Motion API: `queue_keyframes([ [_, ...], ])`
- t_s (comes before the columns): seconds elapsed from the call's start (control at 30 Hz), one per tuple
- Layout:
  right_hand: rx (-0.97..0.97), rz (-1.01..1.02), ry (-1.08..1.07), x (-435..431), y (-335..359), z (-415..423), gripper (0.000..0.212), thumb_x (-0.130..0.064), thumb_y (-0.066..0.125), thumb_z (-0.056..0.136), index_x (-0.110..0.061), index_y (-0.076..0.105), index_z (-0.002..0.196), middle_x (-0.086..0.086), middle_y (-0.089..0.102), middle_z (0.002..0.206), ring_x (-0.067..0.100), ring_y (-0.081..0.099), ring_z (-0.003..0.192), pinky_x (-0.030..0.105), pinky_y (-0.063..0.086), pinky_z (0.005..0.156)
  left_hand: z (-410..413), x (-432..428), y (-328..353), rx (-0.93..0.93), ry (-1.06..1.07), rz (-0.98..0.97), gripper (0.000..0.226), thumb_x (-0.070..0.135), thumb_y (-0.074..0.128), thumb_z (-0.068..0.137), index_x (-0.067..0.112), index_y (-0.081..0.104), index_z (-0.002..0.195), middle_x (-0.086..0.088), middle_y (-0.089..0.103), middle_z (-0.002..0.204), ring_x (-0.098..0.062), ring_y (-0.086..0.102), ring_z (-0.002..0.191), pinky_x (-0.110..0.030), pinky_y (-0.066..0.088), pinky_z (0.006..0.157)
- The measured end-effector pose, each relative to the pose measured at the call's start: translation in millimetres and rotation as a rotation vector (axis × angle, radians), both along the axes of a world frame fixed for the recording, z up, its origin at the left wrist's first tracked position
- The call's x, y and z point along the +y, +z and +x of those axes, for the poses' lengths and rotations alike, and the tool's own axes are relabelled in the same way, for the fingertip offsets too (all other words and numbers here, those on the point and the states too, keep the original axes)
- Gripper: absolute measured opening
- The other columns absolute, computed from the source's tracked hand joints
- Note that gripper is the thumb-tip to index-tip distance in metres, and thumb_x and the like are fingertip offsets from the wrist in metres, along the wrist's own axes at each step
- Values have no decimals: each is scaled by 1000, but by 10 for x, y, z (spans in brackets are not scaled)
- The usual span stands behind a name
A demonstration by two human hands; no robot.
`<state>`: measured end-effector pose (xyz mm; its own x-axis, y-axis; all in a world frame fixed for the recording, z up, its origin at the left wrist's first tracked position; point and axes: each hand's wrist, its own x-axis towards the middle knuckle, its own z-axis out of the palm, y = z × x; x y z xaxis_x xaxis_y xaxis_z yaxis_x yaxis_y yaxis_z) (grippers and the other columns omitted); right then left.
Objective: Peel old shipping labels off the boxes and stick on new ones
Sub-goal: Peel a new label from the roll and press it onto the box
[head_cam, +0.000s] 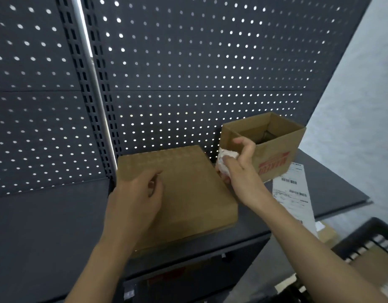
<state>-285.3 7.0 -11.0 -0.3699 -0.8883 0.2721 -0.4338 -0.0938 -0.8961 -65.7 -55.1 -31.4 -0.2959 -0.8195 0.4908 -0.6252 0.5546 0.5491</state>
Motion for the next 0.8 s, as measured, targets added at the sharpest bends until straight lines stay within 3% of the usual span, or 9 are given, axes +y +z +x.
queue_keyframes([
  [0.1, -56, -175, -155, 141, 51, -134, 28, -23, 64, 94, -31, 39, 103, 17, 65, 88, 10, 60, 63, 26, 48, 64, -104, 90, 2, 48, -146, 49, 22, 29, 57, 94, 30, 67, 114, 17, 68, 85, 4, 61, 74, -13, 45, 62],
  [0.17, 1, -217, -234, 262, 125, -275, 31, -20, 74, 86, -24, 47, 99, 23, 59, 79, 18, 56, 62, 30, 46, 59, -222, 159, 18, 70, -230, 92, 22, 32, 54, 94, 32, 67, 111, 19, 66, 83, 4, 61, 73, -11, 42, 61],
  [0.27, 54, -213, -304, 443, 284, -520, 31, -22, 79, 81, -19, 58, 105, 10, 61, 77, 19, 59, 71, 32, 51, 61, -452, 317, 41, 82, -329, 117, 21, 33, 51, 94, 29, 69, 104, 12, 66, 73, -5, 62, 66, -26, 50, 56],
  [0.37, 122, -187, -346, 491, 462, -783, 31, -33, 80, 80, -25, 69, 108, -6, 71, 104, 12, 66, 99, 36, 55, 87, -768, 589, 18, 80, -462, 83, 18, 29, 51, 96, 27, 67, 104, 8, 66, 76, -11, 63, 68, -38, 53, 61],
  [0.43, 173, -184, -335, 450, 548, -949, 27, -32, 75, 85, -25, 71, 110, -11, 71, 106, 6, 65, 102, 35, 53, 92, -1006, 786, -42, 60, -554, 50, 21, 26, 54, 95, 27, 66, 112, 11, 65, 87, -9, 62, 76, -38, 53, 64],
  [0.57, 304, -129, -305, 274, 583, -1222, 29, -18, 53, 96, -25, 67, 121, -13, 68, 113, 4, 63, 105, 36, 53, 94, -1515, 1036, -288, -113, -608, 55, 28, 35, 51, 95, 30, 58, 122, 11, 60, 108, -12, 58, 98, -35, 52, 76],
  [0.8, 438, -88, -300, 62, 479, -1622, 39, -23, 70, 88, -23, 55, 124, -8, 72, 90, 6, 65, 87, 23, 49, 79, -2175, 1133, -590, -545, -361, 208, 60, 66, 44, 88, 33, 39, 137, 5, 43, 133, -22, 36, 119, -35, 34, 100],
])
